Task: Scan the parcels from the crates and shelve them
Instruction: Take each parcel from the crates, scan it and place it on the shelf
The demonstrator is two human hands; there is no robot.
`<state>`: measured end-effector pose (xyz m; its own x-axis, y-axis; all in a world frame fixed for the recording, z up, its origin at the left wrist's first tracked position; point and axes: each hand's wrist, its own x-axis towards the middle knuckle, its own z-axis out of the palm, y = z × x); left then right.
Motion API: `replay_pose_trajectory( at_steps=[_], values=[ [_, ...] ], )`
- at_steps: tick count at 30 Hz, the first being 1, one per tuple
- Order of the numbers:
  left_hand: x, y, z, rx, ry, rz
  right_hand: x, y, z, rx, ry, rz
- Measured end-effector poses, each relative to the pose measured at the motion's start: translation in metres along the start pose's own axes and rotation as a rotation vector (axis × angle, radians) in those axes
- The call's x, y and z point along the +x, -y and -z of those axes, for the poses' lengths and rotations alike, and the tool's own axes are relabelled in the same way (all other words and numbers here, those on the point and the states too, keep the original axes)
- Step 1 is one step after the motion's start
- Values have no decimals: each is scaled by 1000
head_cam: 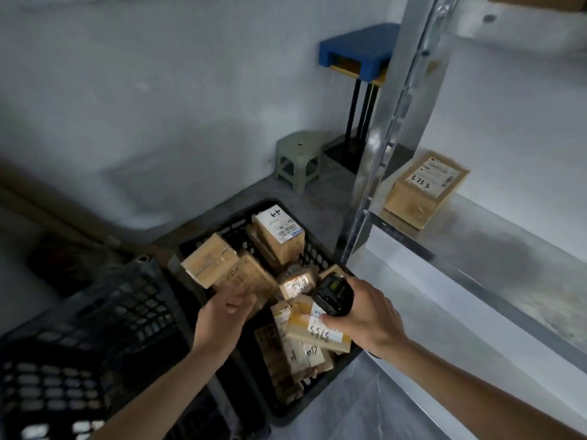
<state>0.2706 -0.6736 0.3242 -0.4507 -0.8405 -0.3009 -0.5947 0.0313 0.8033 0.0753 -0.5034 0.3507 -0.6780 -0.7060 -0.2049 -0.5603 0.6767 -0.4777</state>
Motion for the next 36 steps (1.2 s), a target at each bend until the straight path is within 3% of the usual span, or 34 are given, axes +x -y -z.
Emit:
replay_pose_trajectory(
  at_steps=[10, 17, 28, 36],
  values=[
    [-16, 36, -58, 14, 179, 30, -24, -44, -48, -90, 33, -132],
    [-22, 37, -94, -27, 248, 9, -32, -61, -66, 63, 67, -127],
    [-21, 28, -86, -187, 174, 30, -38, -54, -67, 377, 21, -156],
    [-20, 2, -75, -357, 78, 32, -54, -36, -52, 450, 15, -114]
  ],
)
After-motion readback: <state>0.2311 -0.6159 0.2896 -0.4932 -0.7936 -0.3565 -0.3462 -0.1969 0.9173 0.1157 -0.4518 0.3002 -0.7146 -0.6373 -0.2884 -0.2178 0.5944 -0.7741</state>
